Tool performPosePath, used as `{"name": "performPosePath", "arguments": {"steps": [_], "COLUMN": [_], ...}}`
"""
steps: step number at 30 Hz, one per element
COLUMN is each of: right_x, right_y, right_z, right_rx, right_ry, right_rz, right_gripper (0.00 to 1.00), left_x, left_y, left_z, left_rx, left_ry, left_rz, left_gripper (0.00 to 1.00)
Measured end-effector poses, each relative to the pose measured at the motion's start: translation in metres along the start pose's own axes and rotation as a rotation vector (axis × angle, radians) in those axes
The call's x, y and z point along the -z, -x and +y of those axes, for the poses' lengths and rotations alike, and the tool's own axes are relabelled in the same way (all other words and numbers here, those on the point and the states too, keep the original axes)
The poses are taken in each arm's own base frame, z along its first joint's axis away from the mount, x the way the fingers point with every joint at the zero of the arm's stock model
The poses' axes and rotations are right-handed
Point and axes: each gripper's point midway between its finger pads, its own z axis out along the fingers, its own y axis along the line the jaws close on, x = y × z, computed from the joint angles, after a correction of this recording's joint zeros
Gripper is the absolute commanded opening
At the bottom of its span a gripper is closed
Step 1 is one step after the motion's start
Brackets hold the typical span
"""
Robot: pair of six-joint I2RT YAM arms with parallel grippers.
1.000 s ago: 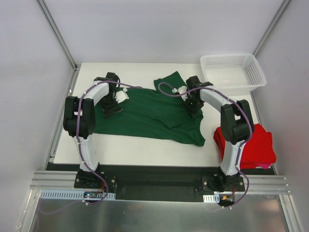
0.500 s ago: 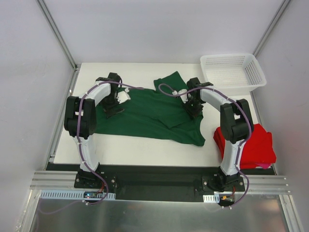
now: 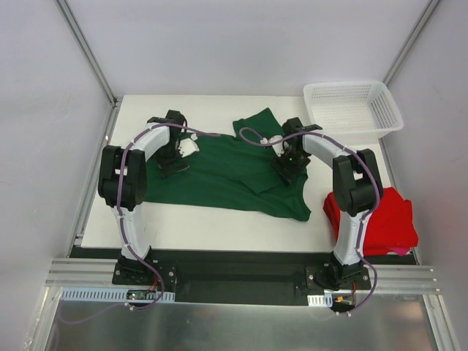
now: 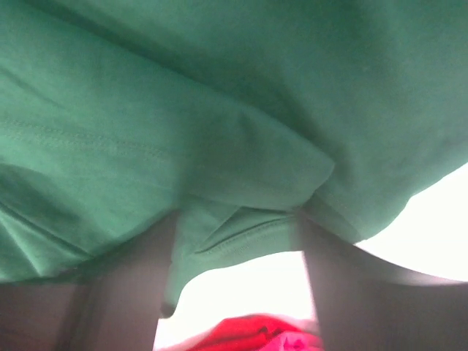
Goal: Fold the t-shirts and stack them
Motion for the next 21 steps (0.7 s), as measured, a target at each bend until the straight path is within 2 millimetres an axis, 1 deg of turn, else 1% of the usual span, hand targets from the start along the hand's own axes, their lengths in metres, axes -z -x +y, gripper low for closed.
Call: {"name": "performPosePath", "arguments": {"steps": [1, 4, 7, 10, 14, 17, 21], "right_x": [-0.001, -0.004, -0.008, -0.007, 0.001, 0.011, 0.026], "right_y": [0.002, 0.006, 0.005, 0.009, 0.016, 0.025, 0.037], "right_z": [-0.001, -0.005, -0.003, -0.001, 0.004, 0.007, 0.012], "right_rx": [0.008, 0.056, 0.113, 0.176, 0.246, 0.277, 0.308], "right_ry": [-0.005, -0.035, -0.043, -0.047, -0.048, -0.050, -0.051], "right_rz": [-0.006, -0.028, -0.034, -0.057, -0.108, -0.159, -0.223], "right_gripper": [0.96, 0.96, 0.96, 0.96, 0.96, 0.96, 0.96], "left_x": [0.000, 0.000, 0.001, 0.001, 0.001, 0.000, -0.005], "left_y": [0.002, 0.002, 0.002, 0.002, 0.002, 0.001, -0.005], "left_z": [-0.001, -0.001, -0.001, -0.001, 0.000, -0.001, -0.009], "left_rx": [-0.004, -0.006, -0.007, -0.008, -0.009, -0.010, -0.015], "left_ry": [0.001, 0.001, 0.002, 0.003, 0.003, 0.002, -0.014], "left_rz": [-0.001, -0.001, -0.001, 0.000, 0.001, 0.003, 0.023], "left_gripper": [0.99, 1.00, 0.99, 1.00, 0.99, 0.99, 0.99]}}
